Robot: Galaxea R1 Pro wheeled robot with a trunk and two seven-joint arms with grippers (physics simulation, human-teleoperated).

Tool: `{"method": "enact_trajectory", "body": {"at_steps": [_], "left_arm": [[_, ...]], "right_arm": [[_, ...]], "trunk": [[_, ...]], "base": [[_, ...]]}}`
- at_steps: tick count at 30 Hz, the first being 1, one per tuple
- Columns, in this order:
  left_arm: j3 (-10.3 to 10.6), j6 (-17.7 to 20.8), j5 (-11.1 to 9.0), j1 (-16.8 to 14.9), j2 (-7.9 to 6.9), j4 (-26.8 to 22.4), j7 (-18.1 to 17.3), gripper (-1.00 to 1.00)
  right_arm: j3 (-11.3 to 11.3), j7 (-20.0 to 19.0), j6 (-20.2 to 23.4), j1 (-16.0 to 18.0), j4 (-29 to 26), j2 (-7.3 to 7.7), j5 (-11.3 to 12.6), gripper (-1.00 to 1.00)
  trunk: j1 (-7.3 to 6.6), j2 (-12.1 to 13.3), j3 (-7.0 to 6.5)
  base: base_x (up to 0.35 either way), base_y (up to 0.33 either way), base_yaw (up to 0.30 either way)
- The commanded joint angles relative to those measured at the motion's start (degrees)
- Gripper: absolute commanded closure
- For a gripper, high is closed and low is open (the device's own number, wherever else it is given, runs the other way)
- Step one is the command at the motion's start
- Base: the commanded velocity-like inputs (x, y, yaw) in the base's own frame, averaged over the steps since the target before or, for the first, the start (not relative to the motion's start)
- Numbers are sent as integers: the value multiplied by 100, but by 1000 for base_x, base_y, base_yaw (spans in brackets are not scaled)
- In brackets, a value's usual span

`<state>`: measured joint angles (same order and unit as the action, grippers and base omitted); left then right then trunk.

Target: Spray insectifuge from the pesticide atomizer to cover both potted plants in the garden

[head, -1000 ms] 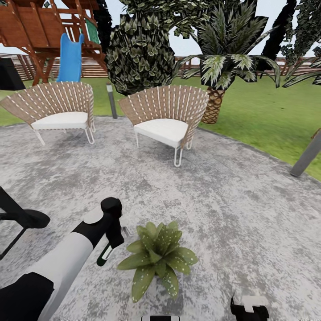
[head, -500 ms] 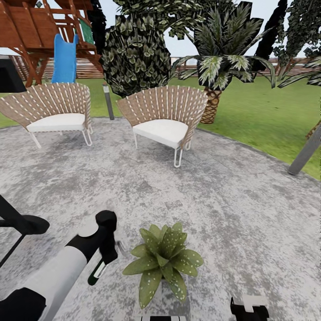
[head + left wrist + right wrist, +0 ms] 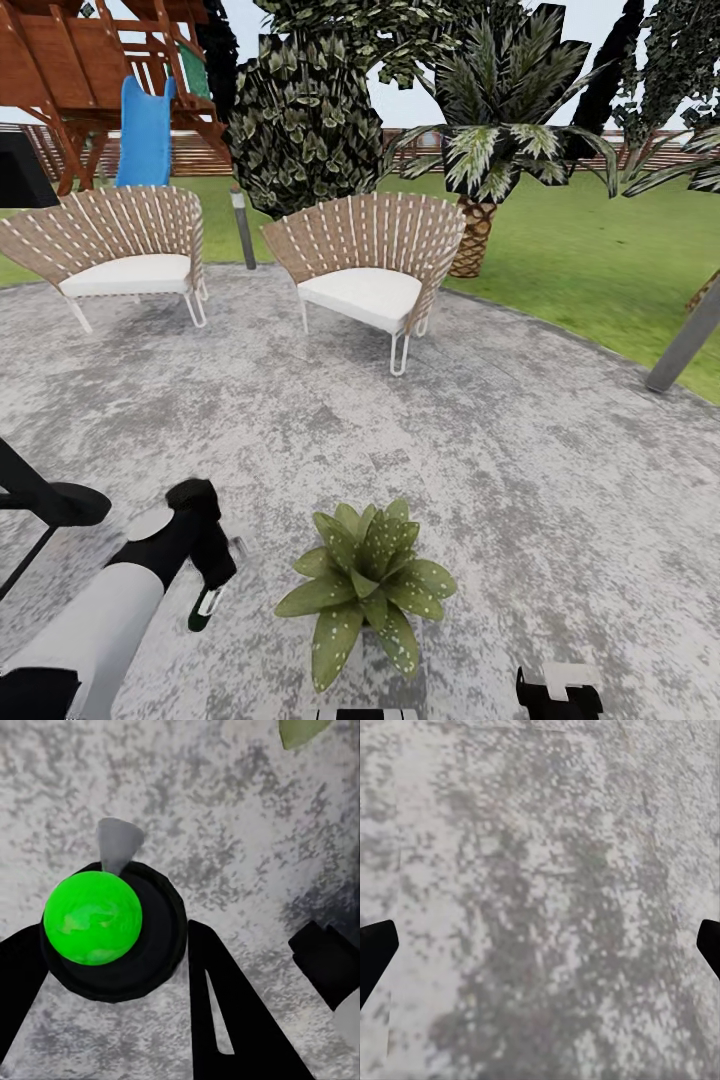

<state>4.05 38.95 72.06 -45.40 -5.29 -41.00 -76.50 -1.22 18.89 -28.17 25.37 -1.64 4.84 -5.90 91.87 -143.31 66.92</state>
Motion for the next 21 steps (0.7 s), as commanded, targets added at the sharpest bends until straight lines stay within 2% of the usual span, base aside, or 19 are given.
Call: {"method": "enact_trajectory", "body": {"at_steps": [1, 3, 4, 6, 7, 8, 9, 11, 12, 14, 16, 19, 21], "left_arm": [[21, -158, -73, -3, 1, 33, -80, 100], [64, -452, -190, -38, -9, 176, -314, 100], [80, -530, -199, -74, -26, 244, -602, 100], [102, -598, -148, -102, -57, 257, -1262, 100], [118, -608, -85, -105, -64, 252, -1350, 100], [140, -614, 22, -107, -67, 248, -1350, 100], [169, -619, 322, -108, -66, 244, -1350, 100], [180, -623, 700, -108, -44, 249, -1350, 100], [183, -619, 810, -113, -21, 245, -1350, 100], [198, -609, 903, -118, 26, 234, -1350, 100], [207, -608, 1064, -108, -6, 240, -1350, 100], [209, -612, 1464, -36, -22, 249, -1350, 100], [198, -605, 1552, -25, -24, 250, -1350, 100]], "right_arm": [[-10, 53, 4, 3, 5, 0, -61, -100], [-10, 51, 4, 3, 5, 0, -61, -100], [-10, 52, 4, 3, 5, 0, -61, -100], [-10, 53, 4, 3, 5, 0, -61, -100], [-10, 52, 4, 3, 5, 0, -61, -100], [-10, 52, 4, 3, 5, 0, -61, -100], [-10, 53, 4, 3, 5, 0, -61, -100], [-10, 50, 4, 3, 5, 0, -61, -100], [-10, 52, 4, 3, 5, 0, -61, -100], [-10, 53, 4, 3, -3, -2, -59, -100], [-10, 53, 4, 3, -3, -4, -56, -100], [-10, 53, 4, 3, -3, -6, -56, -100], [-10, 53, 4, 3, -3, -8, -57, -100]], "trunk": [[-1, -2, 5], [-1, -2, 5], [-1, -2, 5], [-1, -2, 5], [-1, -2, 5], [-1, -2, 5], [-1, -2, 5], [-1, -2, 5], [-1, -2, 5], [-1, -2, 5], [-1, -2, 5], [-1, -2, 5], [-1, -2, 5]], "base": [[0, 0, 0], [0, 0, 0], [0, 0, 0], [0, 0, 0], [0, 0, 0], [0, 0, 0], [0, 0, 0], [0, 0, 0], [0, 0, 0], [0, 0, 156], [0, 0, 256], [0, 0, 170], [0, 0, 29]]}}
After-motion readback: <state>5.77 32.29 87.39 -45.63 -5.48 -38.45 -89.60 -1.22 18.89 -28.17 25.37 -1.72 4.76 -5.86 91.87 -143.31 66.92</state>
